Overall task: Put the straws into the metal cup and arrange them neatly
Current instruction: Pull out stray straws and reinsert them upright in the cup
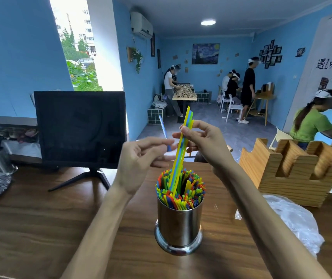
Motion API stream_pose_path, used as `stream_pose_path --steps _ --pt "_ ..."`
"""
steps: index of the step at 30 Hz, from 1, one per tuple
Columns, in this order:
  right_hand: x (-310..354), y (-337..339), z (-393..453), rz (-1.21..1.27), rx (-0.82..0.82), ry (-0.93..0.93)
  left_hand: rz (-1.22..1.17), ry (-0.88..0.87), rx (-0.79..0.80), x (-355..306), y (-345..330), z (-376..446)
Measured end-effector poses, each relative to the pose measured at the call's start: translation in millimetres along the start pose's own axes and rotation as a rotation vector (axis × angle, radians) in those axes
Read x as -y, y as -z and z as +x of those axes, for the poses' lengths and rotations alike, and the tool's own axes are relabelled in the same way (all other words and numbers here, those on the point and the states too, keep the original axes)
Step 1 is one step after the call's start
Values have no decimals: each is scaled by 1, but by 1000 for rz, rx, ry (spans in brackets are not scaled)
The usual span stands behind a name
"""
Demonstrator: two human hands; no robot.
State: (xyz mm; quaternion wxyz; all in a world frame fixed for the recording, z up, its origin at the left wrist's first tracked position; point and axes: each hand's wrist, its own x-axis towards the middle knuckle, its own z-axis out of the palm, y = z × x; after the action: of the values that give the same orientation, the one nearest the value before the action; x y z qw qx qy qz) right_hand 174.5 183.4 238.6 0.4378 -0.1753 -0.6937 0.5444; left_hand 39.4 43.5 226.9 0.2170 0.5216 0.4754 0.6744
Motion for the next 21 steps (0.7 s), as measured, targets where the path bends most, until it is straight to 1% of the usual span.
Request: stream_pose_path --steps 4,6,12,15,19,21 --pt "-5 -2 2 20 11 -89 66 104 17 24 -6 -15" --pt "-8 -3 2 12 -26 -100 99 124 29 32 -6 -19" --pt "-17 1 8 -56 -145 -121 212 144 -24 48 -5 -24" --pt "-15 1 8 -47 -131 -134 238 139 -45 50 -7 -23" --pt "-8 -2 7 -5 -89 -109 300 151 14 50 -7 -20" --pt "-5 0 8 49 -84 -95 301 163 18 51 -6 -19"
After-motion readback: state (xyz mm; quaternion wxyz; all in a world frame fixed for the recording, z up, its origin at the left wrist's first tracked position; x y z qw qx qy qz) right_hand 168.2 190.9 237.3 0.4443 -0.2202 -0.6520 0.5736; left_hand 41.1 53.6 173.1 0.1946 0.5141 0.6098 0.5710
